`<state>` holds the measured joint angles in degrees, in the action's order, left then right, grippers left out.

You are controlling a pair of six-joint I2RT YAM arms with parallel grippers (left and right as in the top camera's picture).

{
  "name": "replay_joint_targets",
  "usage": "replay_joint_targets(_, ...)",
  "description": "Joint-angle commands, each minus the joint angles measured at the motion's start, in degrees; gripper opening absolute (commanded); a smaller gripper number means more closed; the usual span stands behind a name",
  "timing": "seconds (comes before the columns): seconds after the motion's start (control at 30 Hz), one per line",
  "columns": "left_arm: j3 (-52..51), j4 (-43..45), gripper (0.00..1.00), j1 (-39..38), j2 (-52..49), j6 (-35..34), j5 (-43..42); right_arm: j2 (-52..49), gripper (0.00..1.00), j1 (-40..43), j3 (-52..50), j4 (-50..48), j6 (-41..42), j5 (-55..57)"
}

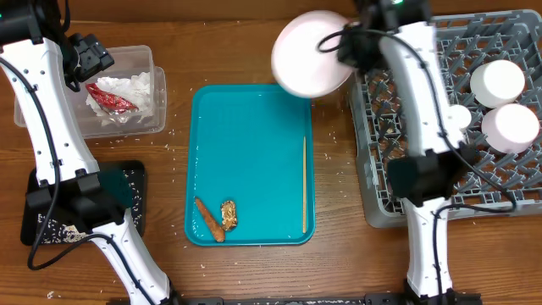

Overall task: Sort waste into correct bins and load items into the dishwasher
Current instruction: 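Grasp the plate with the right gripper and lift it right, then lower the plate into the dish rack's upper area and release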

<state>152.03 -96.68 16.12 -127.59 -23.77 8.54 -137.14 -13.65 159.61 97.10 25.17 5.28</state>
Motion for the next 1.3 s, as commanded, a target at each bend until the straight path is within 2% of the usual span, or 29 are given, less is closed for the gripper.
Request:
replay_joint_targets(0.0,0.2,-0.1,1.00,-0.1,0.6,0.5,-0.5,4.7,0.04,3.6,3.3,-0.1,-1.4,14.8)
replay_joint_targets(0.1,0.2,-0.1,1.00,-0.1,0.6,0.5,-0.5,4.7,0.04,6.3,3.1,0.0,-1.3,25.4)
replay_joint_targets(0.33,0.2,-0.1,1.00,-0.1,0.6,0.5,-0.5,4.5,0.04,11.3,2.7,-2.3,1.6,38.8)
replay_joint_targets(0.6,0.2,-0.1,1.00,-0.1,0.6,0.5,-0.5,4.3,0.04,13.4,0.5,-6.1,1.6,38.8)
replay_joint_targets(0.9,0.2,-0.1,1.00,-0.1,0.6,0.5,-0.5,4.3,0.04,13.4,-13.9,-17.3,-1.9,38.9)
replay_joint_targets(1.03,0.2,-0.1,1.00,-0.1,0.6,0.5,-0.5,4.3,0.04,13.4,-17.5,-19.1,-1.9,40.6)
replay_joint_targets(1.27,0.2,-0.1,1.00,-0.1,0.6,0.5,-0.5,4.3,0.04,13.3,-18.0,-18.9,-2.7,40.5)
